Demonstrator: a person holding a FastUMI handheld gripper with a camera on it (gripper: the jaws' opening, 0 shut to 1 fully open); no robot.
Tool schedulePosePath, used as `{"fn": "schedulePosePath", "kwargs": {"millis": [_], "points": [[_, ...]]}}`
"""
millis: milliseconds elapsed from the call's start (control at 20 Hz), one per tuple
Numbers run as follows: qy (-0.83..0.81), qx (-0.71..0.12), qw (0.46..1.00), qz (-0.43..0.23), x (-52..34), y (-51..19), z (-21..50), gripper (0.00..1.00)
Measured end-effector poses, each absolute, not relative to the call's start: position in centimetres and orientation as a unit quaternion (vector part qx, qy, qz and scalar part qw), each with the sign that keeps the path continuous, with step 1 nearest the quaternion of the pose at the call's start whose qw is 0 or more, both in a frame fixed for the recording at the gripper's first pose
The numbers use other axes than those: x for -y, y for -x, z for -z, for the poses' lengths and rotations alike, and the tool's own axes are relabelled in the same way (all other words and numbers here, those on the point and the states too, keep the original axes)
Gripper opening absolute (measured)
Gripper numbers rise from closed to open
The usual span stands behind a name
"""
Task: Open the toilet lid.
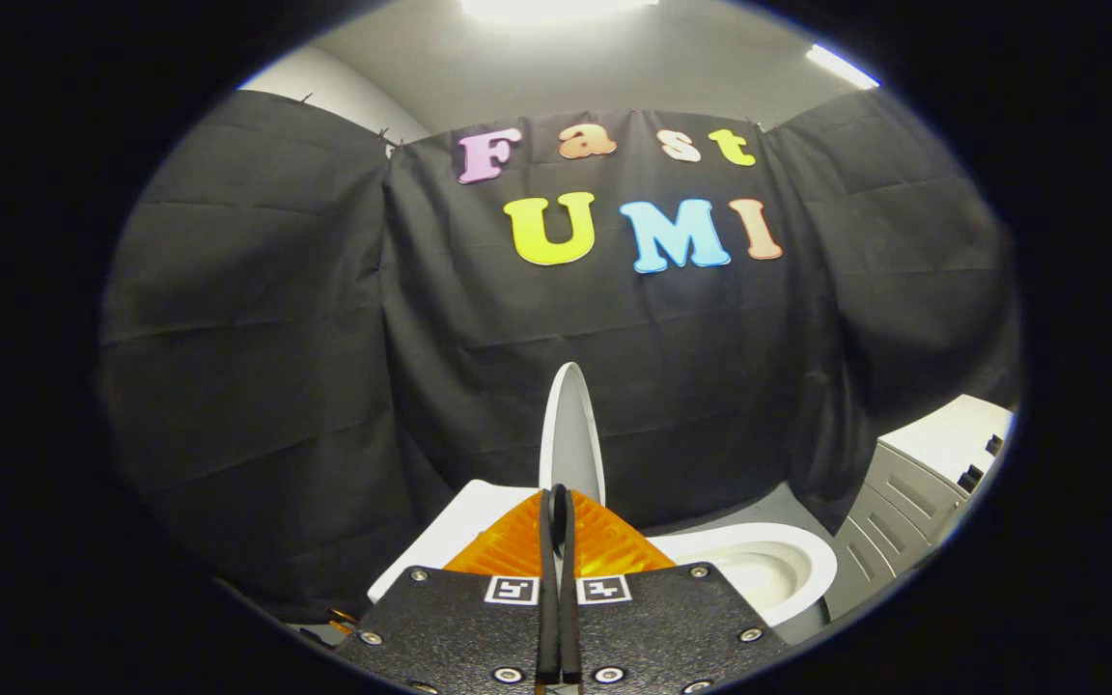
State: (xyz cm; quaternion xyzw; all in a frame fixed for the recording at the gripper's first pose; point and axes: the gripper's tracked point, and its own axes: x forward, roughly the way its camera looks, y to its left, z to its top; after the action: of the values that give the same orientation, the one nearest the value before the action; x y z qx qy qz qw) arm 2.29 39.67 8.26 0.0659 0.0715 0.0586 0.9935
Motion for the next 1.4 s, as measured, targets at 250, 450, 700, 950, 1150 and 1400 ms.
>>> {"fn": "schedulePosePath", "kwargs": {"millis": [250, 450, 700, 950, 1150, 1400], "points": [[-0.034, -0.08, 0.991, -0.106, -44.2, -2.3, -7.6, 0.01], [-0.024, -0.083, 0.987, -0.138, -47.0, -2.2, -7.0, 0.01], [-0.052, -0.098, 0.976, -0.185, -49.6, -2.2, -6.1, 0.01], [-0.026, -0.099, 0.972, -0.213, -49.8, -2.5, -6.4, 0.03], [-0.057, -0.109, 0.965, -0.232, -49.0, -1.7, -5.2, 0.44], [-0.049, -0.045, 0.972, -0.225, -44.5, -2.2, -9.8, 0.95]]}}
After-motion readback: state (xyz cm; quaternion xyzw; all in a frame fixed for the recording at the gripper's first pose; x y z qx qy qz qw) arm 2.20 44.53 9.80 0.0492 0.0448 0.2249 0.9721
